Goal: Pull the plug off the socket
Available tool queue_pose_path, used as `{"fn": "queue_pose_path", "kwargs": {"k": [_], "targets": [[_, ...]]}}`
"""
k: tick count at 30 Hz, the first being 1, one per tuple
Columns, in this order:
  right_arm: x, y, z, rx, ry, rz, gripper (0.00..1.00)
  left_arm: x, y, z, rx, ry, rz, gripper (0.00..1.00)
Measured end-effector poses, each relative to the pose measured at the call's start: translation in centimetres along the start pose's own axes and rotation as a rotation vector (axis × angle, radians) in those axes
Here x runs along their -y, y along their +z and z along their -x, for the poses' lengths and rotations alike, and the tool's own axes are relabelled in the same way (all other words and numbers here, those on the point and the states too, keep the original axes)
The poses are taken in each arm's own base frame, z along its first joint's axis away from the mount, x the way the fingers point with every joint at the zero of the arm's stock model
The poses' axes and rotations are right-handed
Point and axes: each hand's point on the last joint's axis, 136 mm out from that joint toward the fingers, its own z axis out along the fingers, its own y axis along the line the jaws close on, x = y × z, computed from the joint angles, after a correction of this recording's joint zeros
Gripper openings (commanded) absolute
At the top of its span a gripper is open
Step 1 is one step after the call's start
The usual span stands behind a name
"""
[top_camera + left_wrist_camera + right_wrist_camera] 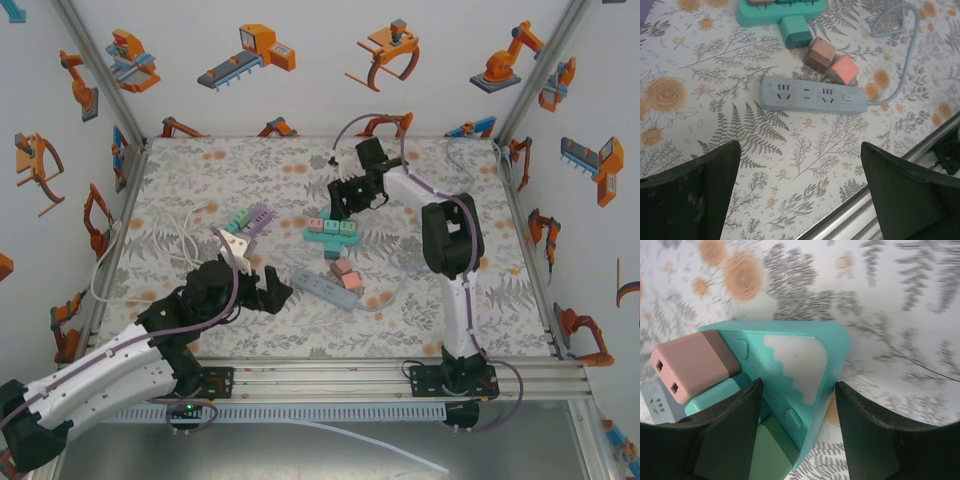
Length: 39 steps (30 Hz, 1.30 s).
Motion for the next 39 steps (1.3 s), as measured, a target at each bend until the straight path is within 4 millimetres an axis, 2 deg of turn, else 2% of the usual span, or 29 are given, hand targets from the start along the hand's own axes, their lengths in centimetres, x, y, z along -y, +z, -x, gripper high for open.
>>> {"fn": "queue_pose_path", "kwargs": {"k": [6,10,13,16,21,23,25,27,30,35,39], "targets": [[-4.5,1.6,-1.2,-0.05,-0.115,0.119,0.56,-1.7,0.3,-0.3,-0.024,-0.022,0.105,0.97],[-6.1,2.0,-1.6,-0.047,-0.138,0.152,0.57,-2.1,0.4,-0.2,-0.023,-0.036,0.135,0.97],[-6.7,1.3,-1.6,-0.025,-0.154,0.144,0.62,-2.8,0.6,0.0,-0.03,-0.05,0.164,0.97],[-7.2,-0.7,-0.7,0.022,-0.184,0.113,0.65,-3.5,1.0,0.9,-0.028,-0.079,0.198,0.97],[-9.2,-6.3,3.0,0.18,-0.286,0.047,0.66,-4.8,2.2,2.4,-0.034,-0.127,0.236,0.97],[-9.9,-8.4,4.0,0.247,-0.337,0.025,0.68,-5.2,2.9,2.9,-0.049,-0.141,0.249,0.97],[-10.8,-10.5,4.2,0.314,-0.416,0.002,0.71,-5.6,3.8,3.5,-0.061,-0.157,0.263,0.97],[-11.6,-11.8,3.6,0.364,-0.502,-0.016,0.73,-6.0,4.8,4.2,-0.069,-0.168,0.272,0.97],[-12.2,-12.3,1.8,0.412,-0.636,-0.048,0.76,-6.3,6.4,5.3,-0.079,-0.171,0.277,0.97],[-11.5,-10.8,-1.3,0.393,-0.799,-0.054,0.73,-6.3,9.5,7.2,-0.1,-0.177,0.251,0.97],[-11.7,-10.1,-2.4,0.38,-0.908,-0.019,0.69,-6.7,12.4,8.5,-0.135,-0.193,0.243,0.98]]}}
